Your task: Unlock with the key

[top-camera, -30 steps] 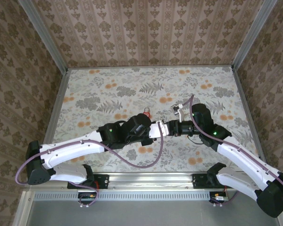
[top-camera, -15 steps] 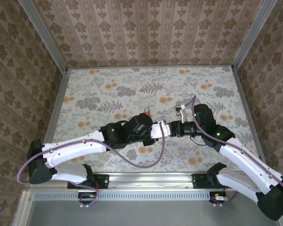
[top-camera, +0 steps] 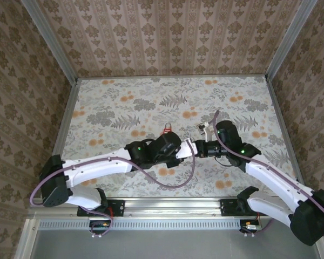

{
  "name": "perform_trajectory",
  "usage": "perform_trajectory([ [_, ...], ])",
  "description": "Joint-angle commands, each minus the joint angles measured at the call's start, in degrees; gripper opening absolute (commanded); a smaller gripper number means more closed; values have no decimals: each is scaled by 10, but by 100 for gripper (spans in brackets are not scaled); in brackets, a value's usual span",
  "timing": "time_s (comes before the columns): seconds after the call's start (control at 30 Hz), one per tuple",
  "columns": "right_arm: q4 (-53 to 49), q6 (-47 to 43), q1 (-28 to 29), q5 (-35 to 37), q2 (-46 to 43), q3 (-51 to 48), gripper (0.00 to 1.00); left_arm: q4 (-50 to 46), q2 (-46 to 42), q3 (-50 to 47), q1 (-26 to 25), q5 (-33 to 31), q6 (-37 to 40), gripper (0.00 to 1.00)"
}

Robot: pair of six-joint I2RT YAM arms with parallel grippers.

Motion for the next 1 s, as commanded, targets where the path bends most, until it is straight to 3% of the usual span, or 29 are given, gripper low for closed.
perform_trajectory([
  [0.0,106,19,2,-22,24,-18,27,-8,46,-44,11,-22,-52,18],
  [0.13,175,39,3,-32,63,-54,23,42,83,-66,13,-17,-60,18],
  [0.2,184,37,4,-37,75,-58,26,68,94,-80,14,-18,-57,18],
  [0.37,165,24,-5,-39,80,-52,41,80,114,-89,22,-2,-49,19],
  [0.83,147,15,-17,-32,94,-50,43,82,126,-93,31,2,-46,17],
  [0.97,93,-8,-53,-27,54,-45,43,74,113,-97,30,2,-51,17],
])
